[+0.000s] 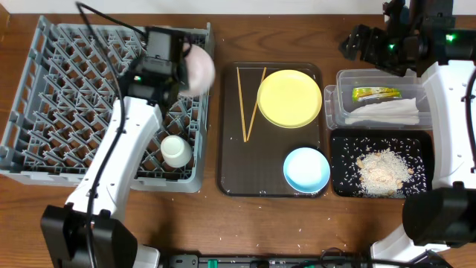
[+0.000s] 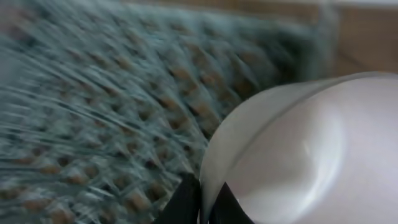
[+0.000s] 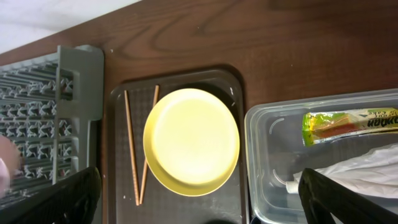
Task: Sort waste into correct bins and load items into the dishwasher
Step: 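Set pink bowl upright in back of dish rack with left gripper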
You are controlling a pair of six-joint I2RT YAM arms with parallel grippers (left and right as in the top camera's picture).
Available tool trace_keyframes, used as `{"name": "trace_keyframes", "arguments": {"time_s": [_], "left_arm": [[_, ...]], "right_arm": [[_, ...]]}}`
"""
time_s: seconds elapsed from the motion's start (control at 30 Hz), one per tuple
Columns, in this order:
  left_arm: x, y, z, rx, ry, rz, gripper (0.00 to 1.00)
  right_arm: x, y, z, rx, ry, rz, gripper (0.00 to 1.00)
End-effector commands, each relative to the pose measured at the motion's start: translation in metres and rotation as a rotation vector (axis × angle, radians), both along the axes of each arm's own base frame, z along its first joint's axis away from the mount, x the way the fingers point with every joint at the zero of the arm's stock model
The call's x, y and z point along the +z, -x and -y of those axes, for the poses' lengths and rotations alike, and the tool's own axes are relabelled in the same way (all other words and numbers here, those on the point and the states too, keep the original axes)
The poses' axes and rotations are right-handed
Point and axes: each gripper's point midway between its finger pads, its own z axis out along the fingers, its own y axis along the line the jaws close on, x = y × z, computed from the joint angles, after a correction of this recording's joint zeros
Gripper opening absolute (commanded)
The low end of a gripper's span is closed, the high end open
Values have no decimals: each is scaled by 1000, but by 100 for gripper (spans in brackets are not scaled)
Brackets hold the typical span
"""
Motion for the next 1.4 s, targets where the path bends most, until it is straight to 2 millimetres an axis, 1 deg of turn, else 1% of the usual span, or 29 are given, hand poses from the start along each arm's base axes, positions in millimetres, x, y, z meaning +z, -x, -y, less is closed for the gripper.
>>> {"name": "trace_keyframes", "arguments": {"time_s": [0.0, 0.07, 0.13, 0.17, 0.3, 0.4, 0.5, 0.63, 0.77, 0.83, 0.9, 0.97, 1.07, 1.2, 1.27, 1.37], "left_arm": [[38, -6, -55, 249, -240, 129, 7], [50, -13, -69, 323, -336, 185, 8], [53, -20, -74, 354, -391, 209, 7], [53, -24, -77, 373, -433, 215, 7], [44, -31, -85, 442, -569, 194, 7], [27, -40, -81, 439, -664, 143, 7], [6, -49, -68, 399, -694, 110, 7], [-13, -54, -50, 358, -716, 85, 7], [-2, -44, -51, 439, -776, 104, 6], [1, -41, -52, 458, -793, 103, 7], [0, -41, -48, 448, -791, 105, 7], [-4, -49, -40, 408, -747, 126, 7], [-17, -64, -33, 351, -690, 144, 7], [-30, -79, -28, 302, -758, 117, 7], [-34, -78, -29, 300, -792, 88, 7], [-33, -73, -33, 336, -818, 77, 7]], "right_arm": [[8, -1, 1, -4, -9, 17, 99], [8, -1, 1, -4, -9, 17, 99], [8, -1, 1, -4, -9, 17, 99], [8, -1, 1, -4, -9, 17, 99], [8, -1, 1, -4, -9, 17, 99], [8, -1, 1, -4, -9, 17, 99], [8, -1, 1, -4, -9, 17, 99], [8, -1, 1, -4, -9, 17, 99], [8, -1, 1, -4, -9, 17, 99], [8, -1, 1, -4, -9, 17, 99], [8, -1, 1, -4, -9, 17, 99], [8, -1, 1, -4, -9, 17, 99], [8, -1, 1, -4, -9, 17, 99], [8, -1, 1, -4, -9, 17, 99], [8, -1, 1, -4, -9, 17, 99], [8, -1, 1, -4, -9, 17, 99]]}}
